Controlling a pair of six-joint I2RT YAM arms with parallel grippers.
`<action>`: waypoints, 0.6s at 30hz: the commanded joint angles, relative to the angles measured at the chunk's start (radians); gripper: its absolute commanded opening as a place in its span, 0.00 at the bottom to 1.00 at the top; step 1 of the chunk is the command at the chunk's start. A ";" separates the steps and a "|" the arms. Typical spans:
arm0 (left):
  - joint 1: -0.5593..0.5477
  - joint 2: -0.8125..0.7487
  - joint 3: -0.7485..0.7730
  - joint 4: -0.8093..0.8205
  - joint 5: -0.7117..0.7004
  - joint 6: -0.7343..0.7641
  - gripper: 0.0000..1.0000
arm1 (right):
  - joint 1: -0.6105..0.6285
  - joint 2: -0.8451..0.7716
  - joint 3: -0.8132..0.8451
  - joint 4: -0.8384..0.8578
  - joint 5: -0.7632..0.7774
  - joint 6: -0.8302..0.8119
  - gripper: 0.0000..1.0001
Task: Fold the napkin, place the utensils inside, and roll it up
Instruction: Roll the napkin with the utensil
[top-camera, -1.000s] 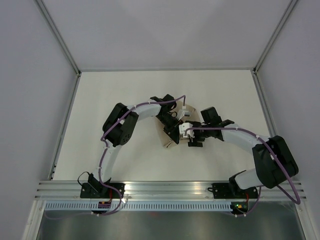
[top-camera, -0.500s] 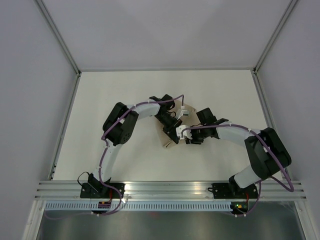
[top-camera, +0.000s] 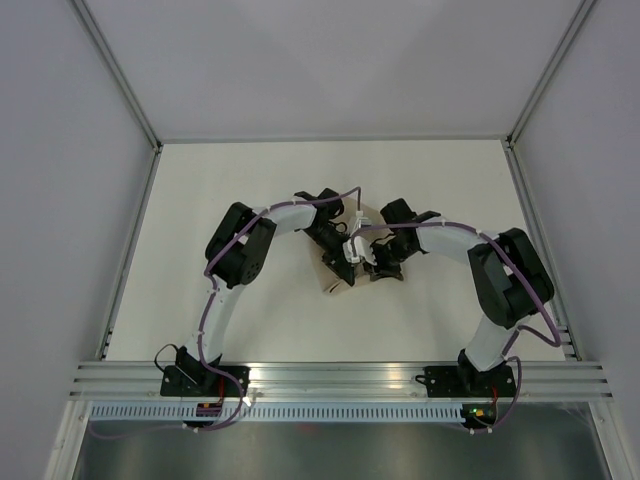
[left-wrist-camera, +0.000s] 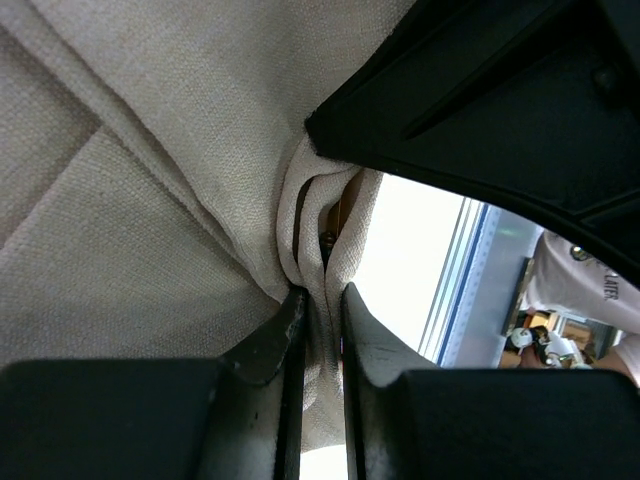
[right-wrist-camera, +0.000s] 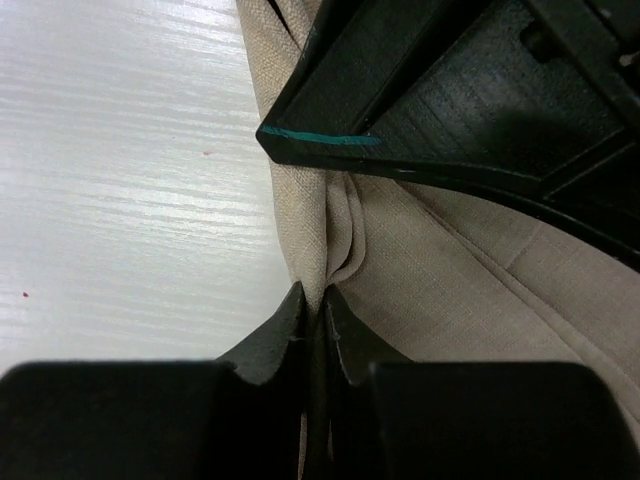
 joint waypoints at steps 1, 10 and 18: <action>0.026 0.040 0.017 0.004 -0.029 -0.043 0.06 | -0.017 0.093 0.089 -0.173 -0.065 -0.067 0.15; 0.047 -0.006 -0.026 0.122 0.006 -0.158 0.25 | -0.050 0.285 0.297 -0.469 -0.146 -0.179 0.13; 0.066 -0.104 -0.092 0.307 -0.039 -0.311 0.30 | -0.075 0.356 0.361 -0.555 -0.169 -0.215 0.12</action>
